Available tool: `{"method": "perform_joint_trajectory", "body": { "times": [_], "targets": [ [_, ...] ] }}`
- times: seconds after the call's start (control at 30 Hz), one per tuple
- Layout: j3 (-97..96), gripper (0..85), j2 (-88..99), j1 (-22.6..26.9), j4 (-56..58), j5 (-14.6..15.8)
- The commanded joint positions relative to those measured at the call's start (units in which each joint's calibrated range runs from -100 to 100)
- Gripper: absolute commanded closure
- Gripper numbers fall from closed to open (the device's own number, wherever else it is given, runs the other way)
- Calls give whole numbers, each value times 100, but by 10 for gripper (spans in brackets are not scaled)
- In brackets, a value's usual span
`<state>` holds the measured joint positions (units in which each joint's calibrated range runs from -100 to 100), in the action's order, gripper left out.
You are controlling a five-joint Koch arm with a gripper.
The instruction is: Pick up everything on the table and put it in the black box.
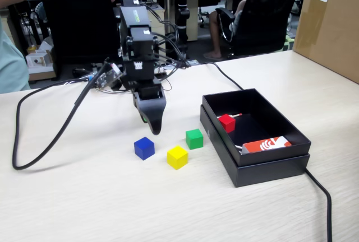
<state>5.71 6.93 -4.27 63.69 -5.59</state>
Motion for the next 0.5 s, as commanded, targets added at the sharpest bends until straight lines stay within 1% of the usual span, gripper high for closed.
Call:
{"method": "perform_joint_trajectory", "body": {
  "times": [0.0,0.2,0.27,0.37,0.4,0.47],
  "targets": [
    [653,388,-251,-59,-14,-24],
    [1125,392,-951,-107,-23,-20],
    [1206,414,-1088,-107,-23,-10],
    [1279,504,-1238,-122,-23,24],
    [1352,601,-1306,-142,-23,63],
    [1433,706,-1318,-161,-23,103]
  ]
}}
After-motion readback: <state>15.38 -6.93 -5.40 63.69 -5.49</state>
